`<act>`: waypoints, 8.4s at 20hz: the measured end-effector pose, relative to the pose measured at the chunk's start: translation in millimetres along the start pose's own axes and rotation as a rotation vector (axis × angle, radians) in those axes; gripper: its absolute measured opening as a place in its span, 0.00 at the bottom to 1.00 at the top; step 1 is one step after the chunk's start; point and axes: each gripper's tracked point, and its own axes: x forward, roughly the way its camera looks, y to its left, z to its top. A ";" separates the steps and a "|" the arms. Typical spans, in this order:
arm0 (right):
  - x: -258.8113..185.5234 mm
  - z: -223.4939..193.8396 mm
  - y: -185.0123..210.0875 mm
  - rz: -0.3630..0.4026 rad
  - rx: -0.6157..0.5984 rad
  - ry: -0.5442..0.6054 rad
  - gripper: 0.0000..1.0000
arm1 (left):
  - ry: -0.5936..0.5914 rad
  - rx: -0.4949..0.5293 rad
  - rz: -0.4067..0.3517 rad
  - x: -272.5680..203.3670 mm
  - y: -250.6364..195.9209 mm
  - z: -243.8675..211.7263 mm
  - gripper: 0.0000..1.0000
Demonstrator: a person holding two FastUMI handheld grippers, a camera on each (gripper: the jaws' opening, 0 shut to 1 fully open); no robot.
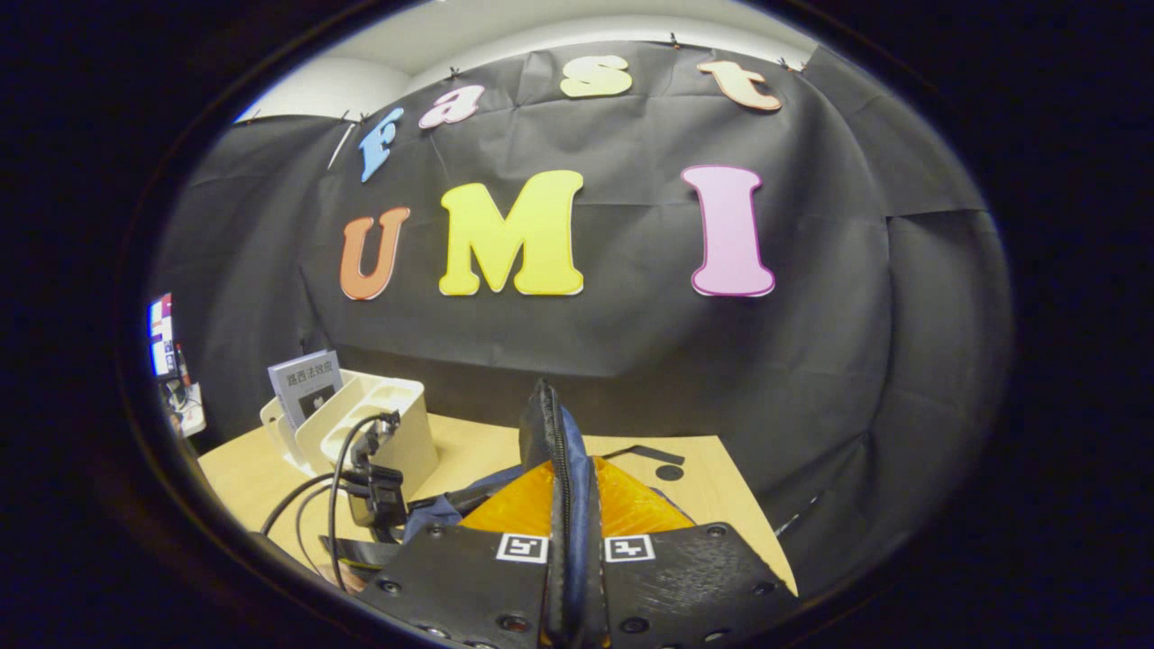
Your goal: Open the schoolbag, grab two books from the bookshelf and put them into the schoolbag.
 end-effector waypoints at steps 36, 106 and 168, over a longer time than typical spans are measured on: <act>-8.3 -38.1 1.2 -0.105 -0.041 0.067 0.08 | -0.634 0.627 0.353 -324.3 131.5 298.8 0.97; -9.3 -80.2 22.1 -0.103 -0.023 0.174 0.08 | -0.214 0.004 0.266 -382.9 235.5 146.2 0.43; -27.5 -37.2 2.9 0.077 0.103 -0.003 0.08 | -0.286 -0.136 -0.191 -27.9 -26.6 3.9 0.45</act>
